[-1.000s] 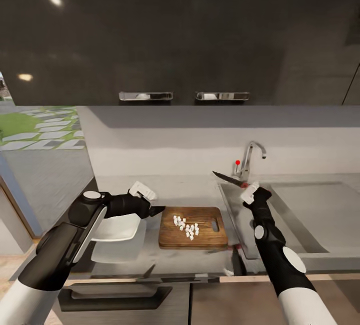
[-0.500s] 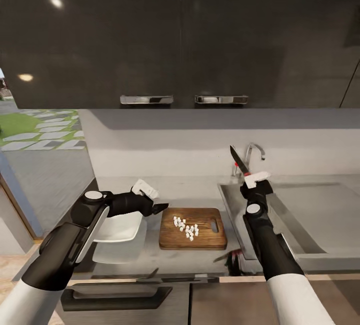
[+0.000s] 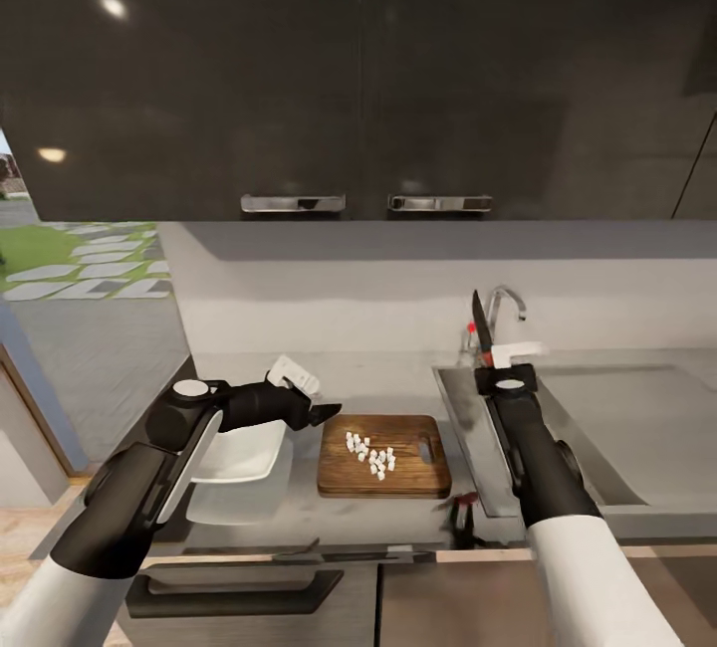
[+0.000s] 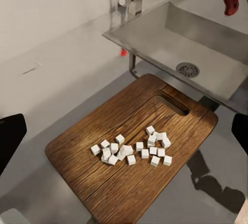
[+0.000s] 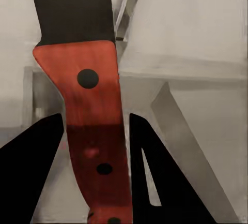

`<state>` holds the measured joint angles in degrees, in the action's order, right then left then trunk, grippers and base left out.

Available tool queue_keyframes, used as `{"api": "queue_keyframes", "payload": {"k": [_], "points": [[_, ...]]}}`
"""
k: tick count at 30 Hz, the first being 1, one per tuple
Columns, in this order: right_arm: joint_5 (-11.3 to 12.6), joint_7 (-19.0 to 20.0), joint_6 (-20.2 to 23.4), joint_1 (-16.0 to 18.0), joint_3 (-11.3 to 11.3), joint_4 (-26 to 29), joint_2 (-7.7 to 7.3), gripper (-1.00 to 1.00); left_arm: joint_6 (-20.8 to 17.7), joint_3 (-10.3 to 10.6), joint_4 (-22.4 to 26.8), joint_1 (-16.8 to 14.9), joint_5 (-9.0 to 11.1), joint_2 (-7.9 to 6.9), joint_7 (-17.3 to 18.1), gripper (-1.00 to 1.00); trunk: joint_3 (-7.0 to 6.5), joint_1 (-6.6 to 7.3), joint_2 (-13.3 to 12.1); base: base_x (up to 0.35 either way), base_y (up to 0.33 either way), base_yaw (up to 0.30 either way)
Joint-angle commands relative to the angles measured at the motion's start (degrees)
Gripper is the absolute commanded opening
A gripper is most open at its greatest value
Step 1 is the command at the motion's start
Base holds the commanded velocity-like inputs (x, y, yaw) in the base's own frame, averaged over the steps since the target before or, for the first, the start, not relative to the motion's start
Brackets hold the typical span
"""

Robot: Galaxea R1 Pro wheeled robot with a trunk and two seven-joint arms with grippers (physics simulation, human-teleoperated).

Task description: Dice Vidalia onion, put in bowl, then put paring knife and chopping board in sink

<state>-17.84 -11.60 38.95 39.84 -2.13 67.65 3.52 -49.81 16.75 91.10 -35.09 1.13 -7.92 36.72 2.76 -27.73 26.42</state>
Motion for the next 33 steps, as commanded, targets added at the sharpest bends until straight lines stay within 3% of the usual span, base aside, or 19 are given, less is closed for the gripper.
{"api": "queue_keyframes", "payload": {"k": [1,2,6,18,21,22,25,28,30,33], "points": [[0.09,-0.65,3.03,1.34,-2.04,-0.74,0.03,-1.00,-0.38,0.04,0.05,-0.07,0.10,-0.02,0.05,1.00,-0.05,0.19,-0.29,0.000,0.000,0.000],[0.15,-1.21,6.26,2.72,-4.03,-1.80,0.02,-1.00,-0.38,0.04,0.05,-0.07,0.10,-0.01,0.06,1.00,-0.05,0.19,-0.29,0.000,0.000,0.000],[0.26,-2.11,15.98,5.19,-7.66,-3.74,0.00,-1.00,-0.34,0.04,0.05,-0.07,0.10,0.01,0.11,1.00,-0.05,0.19,-0.29,0.000,0.000,0.000],[0.55,-2.10,17.60,5.42,-10.30,-6.75,0.08,-1.00,1.94,-1.36,0.05,-0.06,0.10,-0.08,-0.05,1.00,-0.05,0.19,-0.29,0.000,-0.131,0.000],[2.60,-2.04,17.58,5.42,-10.35,-10.48,0.15,-1.00,2.05,-1.62,0.05,-0.06,0.10,-0.08,-0.02,1.00,-0.05,0.19,-0.29,0.000,-0.041,0.000],[4.88,-2.06,17.57,5.42,-10.35,-12.06,0.16,-1.00,2.07,-1.87,0.05,-0.06,0.10,-0.08,-0.01,1.00,-0.05,0.19,-0.29,0.000,-0.012,0.000],[7.92,-2.10,17.42,5.42,-10.36,-15.50,0.17,-1.00,2.08,-2.23,0.05,-0.06,0.10,-0.08,0.02,1.00,-0.05,0.19,-0.29,0.000,-0.005,0.000],[9.26,-2.11,17.25,5.46,-10.30,-18.71,0.22,-1.00,2.08,-2.92,0.05,-0.06,0.12,-0.08,0.02,1.00,-0.05,0.19,-0.29,0.000,-0.001,0.000],[11.56,-2.18,17.16,5.50,-10.27,-22.01,0.25,-1.00,2.09,-3.38,0.05,-0.06,0.11,-0.08,0.04,1.00,-0.05,0.19,-0.29,0.000,0.000,0.000],[12.59,-2.19,16.62,5.51,-10.25,-22.66,0.26,-1.00,2.05,-4.14,0.05,-0.06,0.12,-0.08,0.05,1.00,-0.05,0.19,-0.29,0.000,0.000,0.000]]}}
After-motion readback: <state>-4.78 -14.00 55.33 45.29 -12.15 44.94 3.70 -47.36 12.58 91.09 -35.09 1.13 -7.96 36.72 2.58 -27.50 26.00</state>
